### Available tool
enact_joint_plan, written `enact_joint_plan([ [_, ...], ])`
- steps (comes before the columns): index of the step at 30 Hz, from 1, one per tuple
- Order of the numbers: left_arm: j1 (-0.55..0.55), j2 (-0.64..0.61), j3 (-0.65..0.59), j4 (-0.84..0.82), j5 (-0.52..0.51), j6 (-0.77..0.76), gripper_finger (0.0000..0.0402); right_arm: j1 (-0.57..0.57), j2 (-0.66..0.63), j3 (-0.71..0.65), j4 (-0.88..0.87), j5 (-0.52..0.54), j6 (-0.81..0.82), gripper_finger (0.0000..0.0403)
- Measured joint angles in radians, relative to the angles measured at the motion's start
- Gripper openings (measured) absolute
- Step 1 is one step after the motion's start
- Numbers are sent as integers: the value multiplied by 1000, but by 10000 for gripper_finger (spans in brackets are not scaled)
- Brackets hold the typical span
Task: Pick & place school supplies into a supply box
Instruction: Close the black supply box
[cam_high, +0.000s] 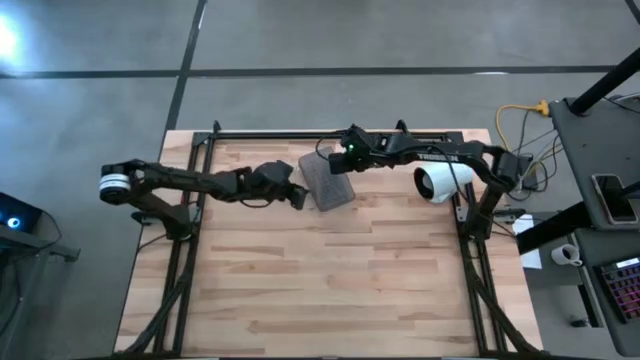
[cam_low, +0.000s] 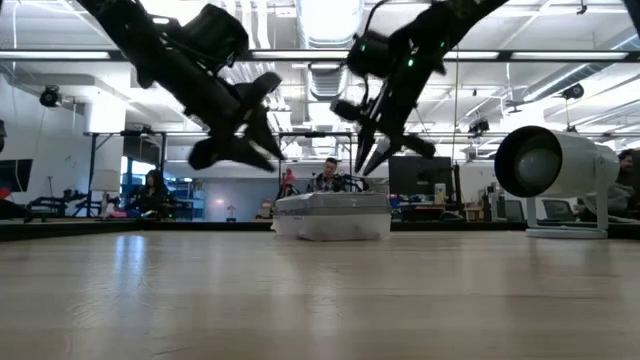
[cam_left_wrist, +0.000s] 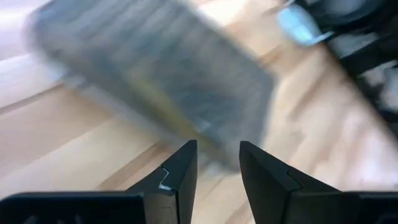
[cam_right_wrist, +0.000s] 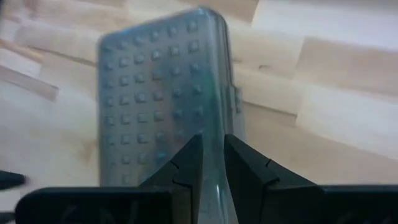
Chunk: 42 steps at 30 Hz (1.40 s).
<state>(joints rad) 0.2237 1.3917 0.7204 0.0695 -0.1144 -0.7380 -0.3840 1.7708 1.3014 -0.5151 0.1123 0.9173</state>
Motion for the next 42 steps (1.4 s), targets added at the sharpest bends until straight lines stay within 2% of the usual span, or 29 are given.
enact_joint_plan([
  [3,0,-42,-1,-150,-45,-1,104,5,49,4,28,-12,36,59],
  [6,0,-73,-12,-228,-66,0,104,17,94,21,41,10,66,59],
  [13,-1,-104,-65,-232,-69,-7,104,55,149,39,30,-33,65,59],
  [22,-1,-107,-125,-230,-69,-37,104,246,120,33,12,-63,189,59],
  [27,-1,-135,-132,-225,-69,-76,104,350,63,50,1,60,246,59],
  [30,-1,-177,-133,-189,-66,-76,104,380,9,66,-87,166,256,59],
  [35,-1,-246,-133,-11,50,-75,104,384,-20,29,-351,199,294,59],
  [39,-1,-235,-119,45,107,-90,104,378,-27,-54,-290,123,213,53],
  [42,-10,-182,-95,46,135,-95,104,353,-27,-131,-172,100,231,44],
])
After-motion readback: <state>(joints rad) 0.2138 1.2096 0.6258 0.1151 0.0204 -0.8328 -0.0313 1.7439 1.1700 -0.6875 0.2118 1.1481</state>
